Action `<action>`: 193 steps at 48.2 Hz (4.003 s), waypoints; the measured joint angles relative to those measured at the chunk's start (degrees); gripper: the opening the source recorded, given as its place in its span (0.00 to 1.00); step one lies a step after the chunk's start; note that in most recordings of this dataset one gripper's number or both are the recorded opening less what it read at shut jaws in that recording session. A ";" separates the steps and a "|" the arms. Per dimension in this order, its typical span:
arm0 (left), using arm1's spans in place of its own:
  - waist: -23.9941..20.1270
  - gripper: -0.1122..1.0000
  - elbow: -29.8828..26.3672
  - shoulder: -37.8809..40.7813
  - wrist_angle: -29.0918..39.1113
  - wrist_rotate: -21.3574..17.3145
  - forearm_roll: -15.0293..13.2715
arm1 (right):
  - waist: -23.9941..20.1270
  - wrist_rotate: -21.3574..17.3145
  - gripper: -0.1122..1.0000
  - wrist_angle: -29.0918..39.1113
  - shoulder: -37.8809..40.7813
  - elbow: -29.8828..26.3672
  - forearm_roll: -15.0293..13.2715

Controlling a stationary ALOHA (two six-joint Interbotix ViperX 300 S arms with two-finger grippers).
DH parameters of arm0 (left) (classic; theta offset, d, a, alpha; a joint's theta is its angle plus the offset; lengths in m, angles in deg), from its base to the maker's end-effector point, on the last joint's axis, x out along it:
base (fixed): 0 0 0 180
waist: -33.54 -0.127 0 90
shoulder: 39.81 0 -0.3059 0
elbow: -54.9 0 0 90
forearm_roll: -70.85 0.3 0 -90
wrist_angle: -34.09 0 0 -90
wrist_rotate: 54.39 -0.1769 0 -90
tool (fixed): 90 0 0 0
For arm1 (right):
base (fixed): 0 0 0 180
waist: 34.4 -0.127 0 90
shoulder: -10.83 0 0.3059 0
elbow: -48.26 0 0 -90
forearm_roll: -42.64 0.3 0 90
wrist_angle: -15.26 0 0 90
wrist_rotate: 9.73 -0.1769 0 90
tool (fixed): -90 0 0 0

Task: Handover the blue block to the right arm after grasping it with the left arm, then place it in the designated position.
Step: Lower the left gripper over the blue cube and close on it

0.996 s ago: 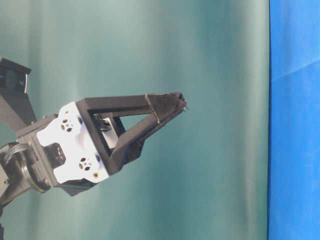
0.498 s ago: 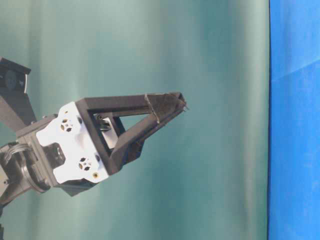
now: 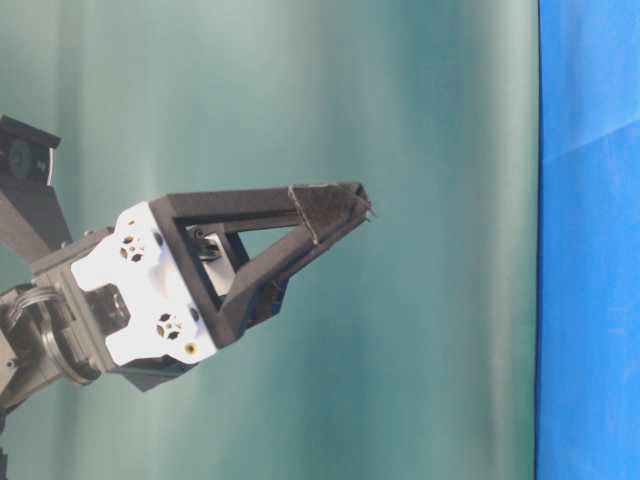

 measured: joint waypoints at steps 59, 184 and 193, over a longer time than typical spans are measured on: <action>0.18 0.92 18.81 3.08 -28.56 1.23 0.00 | 0.00 0.00 0.97 0.26 1.41 -0.09 0.00; 1.93 0.54 16.08 2.29 -20.30 4.39 0.09 | 1.14 -0.09 0.97 0.26 2.29 0.00 0.00; 2.02 0.54 12.83 -0.26 -15.29 3.78 0.09 | 1.14 -0.09 0.97 0.35 2.29 0.00 0.00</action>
